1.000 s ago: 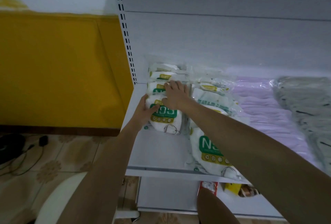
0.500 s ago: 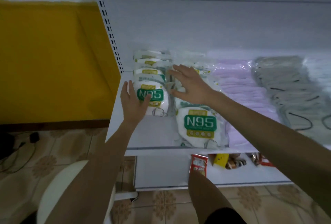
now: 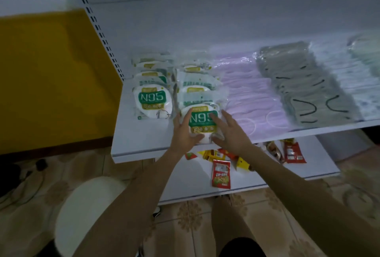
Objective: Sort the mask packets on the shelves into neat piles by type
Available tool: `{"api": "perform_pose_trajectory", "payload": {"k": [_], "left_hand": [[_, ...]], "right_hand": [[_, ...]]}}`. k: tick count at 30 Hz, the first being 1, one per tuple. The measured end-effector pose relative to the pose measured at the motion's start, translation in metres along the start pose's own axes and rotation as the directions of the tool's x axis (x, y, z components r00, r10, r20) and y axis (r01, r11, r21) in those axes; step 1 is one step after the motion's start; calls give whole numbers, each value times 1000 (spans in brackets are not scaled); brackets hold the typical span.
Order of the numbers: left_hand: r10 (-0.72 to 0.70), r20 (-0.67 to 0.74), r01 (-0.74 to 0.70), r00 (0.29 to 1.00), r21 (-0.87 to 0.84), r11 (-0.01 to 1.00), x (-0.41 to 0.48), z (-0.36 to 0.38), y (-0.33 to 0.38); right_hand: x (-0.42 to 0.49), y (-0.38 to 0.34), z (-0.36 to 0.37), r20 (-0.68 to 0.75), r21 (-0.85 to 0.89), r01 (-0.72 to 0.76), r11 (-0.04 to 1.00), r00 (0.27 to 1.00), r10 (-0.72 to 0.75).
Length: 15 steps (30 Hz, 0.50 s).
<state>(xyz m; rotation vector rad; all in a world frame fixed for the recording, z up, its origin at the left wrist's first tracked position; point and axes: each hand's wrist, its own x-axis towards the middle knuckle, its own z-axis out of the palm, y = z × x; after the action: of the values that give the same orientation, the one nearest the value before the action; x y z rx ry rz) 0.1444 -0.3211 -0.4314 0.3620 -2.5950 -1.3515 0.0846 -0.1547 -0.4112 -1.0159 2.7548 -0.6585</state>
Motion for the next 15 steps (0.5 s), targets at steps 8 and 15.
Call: {"api": "perform_pose_trajectory", "payload": {"k": [8,15], "left_hand": [[27,-118,-4,993,187,982,17,1,-19],[41,-107,-5,993,316,949,15,0,-7]], "right_hand": [[24,-10,34,-154,38,68,997,986,-61],[29,3,25,-147,-15,146,989,978,-147]]}}
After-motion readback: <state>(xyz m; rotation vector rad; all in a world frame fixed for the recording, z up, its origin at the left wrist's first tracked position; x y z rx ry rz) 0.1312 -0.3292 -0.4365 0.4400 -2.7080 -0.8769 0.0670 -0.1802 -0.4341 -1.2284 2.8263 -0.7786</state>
